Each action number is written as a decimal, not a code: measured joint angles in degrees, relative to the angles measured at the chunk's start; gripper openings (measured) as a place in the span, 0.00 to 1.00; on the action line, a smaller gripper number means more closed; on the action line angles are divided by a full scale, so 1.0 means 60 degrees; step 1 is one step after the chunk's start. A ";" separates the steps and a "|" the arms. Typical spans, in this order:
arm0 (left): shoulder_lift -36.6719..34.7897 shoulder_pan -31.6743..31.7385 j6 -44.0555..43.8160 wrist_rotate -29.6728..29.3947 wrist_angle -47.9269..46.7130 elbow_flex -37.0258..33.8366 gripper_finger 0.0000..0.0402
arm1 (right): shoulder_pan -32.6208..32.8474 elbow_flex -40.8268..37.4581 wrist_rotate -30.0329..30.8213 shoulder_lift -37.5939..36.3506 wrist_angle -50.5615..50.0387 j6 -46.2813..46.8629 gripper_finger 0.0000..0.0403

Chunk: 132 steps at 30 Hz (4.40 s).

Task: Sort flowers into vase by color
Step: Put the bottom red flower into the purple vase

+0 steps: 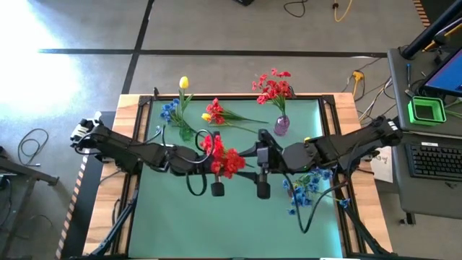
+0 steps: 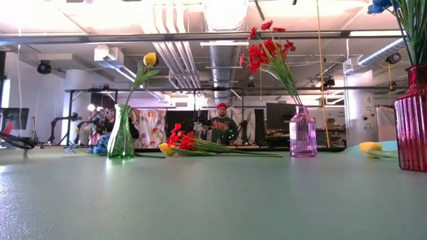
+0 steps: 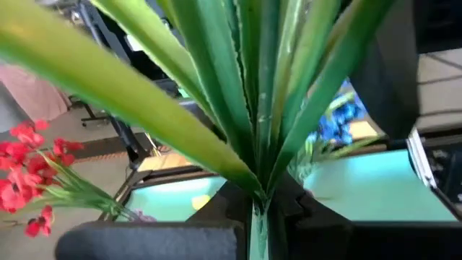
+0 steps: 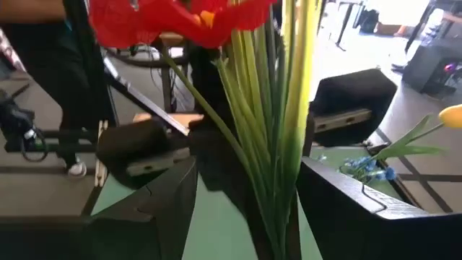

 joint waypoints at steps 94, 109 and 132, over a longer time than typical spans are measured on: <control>-0.7843 0.0000 0.1148 -0.3886 0.1754 -0.6465 0.49 | -0.8018 -1.0431 -0.0745 -0.7757 0.6568 -0.0259 0.04; -0.7832 0.0000 0.1423 -0.4350 0.1730 -0.6465 0.49 | -0.8018 -1.0466 -0.0459 -0.7128 0.6516 -0.0248 0.04; -0.7672 0.0000 0.1321 -0.4346 0.1539 -0.6465 0.49 | -0.8018 -1.0471 -0.0480 -0.6791 0.6410 -0.0284 0.04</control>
